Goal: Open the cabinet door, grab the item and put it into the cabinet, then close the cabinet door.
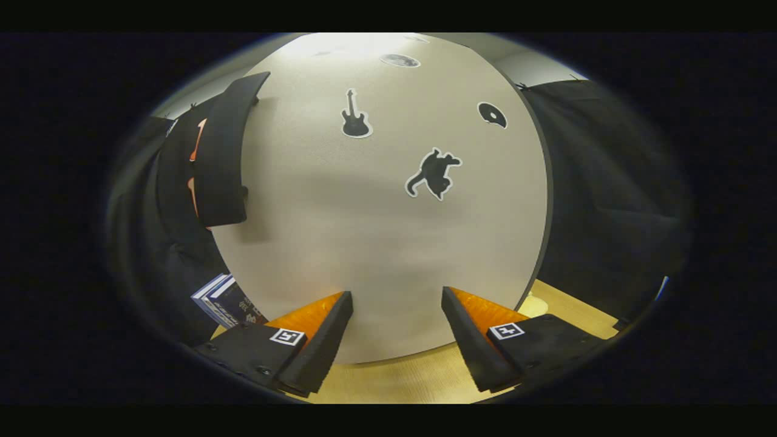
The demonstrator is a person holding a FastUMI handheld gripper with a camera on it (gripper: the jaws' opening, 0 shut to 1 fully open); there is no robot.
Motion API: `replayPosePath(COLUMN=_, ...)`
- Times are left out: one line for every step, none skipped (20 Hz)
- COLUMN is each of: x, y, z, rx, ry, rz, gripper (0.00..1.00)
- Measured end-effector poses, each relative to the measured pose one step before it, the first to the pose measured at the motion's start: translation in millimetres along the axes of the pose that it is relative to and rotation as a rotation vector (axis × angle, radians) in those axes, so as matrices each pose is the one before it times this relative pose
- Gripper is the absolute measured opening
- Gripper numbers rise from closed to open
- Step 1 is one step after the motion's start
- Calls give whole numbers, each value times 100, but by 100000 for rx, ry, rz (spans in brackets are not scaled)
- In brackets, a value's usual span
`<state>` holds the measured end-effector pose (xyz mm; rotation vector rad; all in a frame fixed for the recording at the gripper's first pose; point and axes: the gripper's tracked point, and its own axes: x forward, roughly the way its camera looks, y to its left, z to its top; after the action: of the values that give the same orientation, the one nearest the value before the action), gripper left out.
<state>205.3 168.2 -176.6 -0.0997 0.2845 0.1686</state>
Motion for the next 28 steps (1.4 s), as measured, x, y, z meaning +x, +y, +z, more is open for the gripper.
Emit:
replayPosePath(x=22, y=15, z=-5, rx=840, ry=173, rz=-345, gripper=95)
replayPosePath(x=-1, y=21, z=-62, rx=783, ry=118, rz=-312, gripper=95)
replayPosePath(x=-88, y=242, z=-155, rx=563, ry=532, rz=532, gripper=95)
replayPosePath(x=-145, y=315, z=-179, rx=394, ry=373, rz=396, gripper=95)
replayPosePath(x=-333, y=313, z=-112, rx=340, ry=40, rz=89, gripper=96)
replayPosePath(x=-307, y=84, z=-247, rx=122, ry=757, rz=-1136, gripper=95)
replayPosePath(x=-524, y=41, z=-404, rx=197, ry=1483, rz=-1548, gripper=96)
replayPosePath(x=-657, y=266, z=-406, rx=373, ry=1553, rz=-328, gripper=95)
replayPosePath(x=-834, y=307, z=-189, rx=210, ry=1104, rz=304, gripper=96)
replayPosePath(x=-880, y=119, z=24, rx=-249, ry=482, rz=337, gripper=95)
replayPosePath(x=-940, y=77, z=266, rx=-426, ry=-339, rz=45, gripper=95)
replayPosePath(x=-851, y=16, z=431, rx=-276, ry=-947, rz=15, gripper=95)
replayPosePath(x=-971, y=67, z=546, rx=-298, ry=-1083, rz=241, gripper=95)
replayPosePath(x=-933, y=-13, z=445, rx=-213, ry=-509, rz=-291, gripper=95)
replayPosePath(x=-1028, y=-115, z=376, rx=-10, ry=433, rz=-1080, gripper=95)
replayPosePath(x=-905, y=201, z=692, rx=373, ry=-599, rz=-28, gripper=95)
replayPosePath(x=-1012, y=587, z=955, rx=97, ry=-1569, rz=1497, gripper=96)
replayPosePath(x=-836, y=492, z=1045, rx=-253, ry=-1953, rz=1591, gripper=96)
replayPosePath(x=-870, y=290, z=1005, rx=-640, ry=-1858, rz=670, gripper=96)
replayPosePath(x=-812, y=88, z=925, rx=-749, ry=-1712, rz=-225, gripper=96)
replayPosePath(x=-626, y=-23, z=881, rx=-873, ry=-1831, rz=-438, gripper=97)
replayPosePath(x=-572, y=55, z=684, rx=-669, ry=-1461, rz=-230, gripper=97)
replayPosePath(x=-537, y=48, z=612, rx=-445, ry=-1322, rz=143, gripper=96)
replayPosePath(x=-507, y=-31, z=560, rx=104, ry=-1041, rz=23, gripper=97)
replayPosePath(x=-391, y=-107, z=407, rx=251, ry=-963, rz=-222, gripper=97)
replayPosePath(x=-275, y=-246, z=444, rx=596, ry=-1123, rz=-649, gripper=97)
replayPosePath(x=-101, y=-342, z=226, rx=655, ry=-650, rz=-1066, gripper=97)
replayPosePath(x=-83, y=-375, z=138, rx=558, ry=-455, rz=-1290, gripper=97)
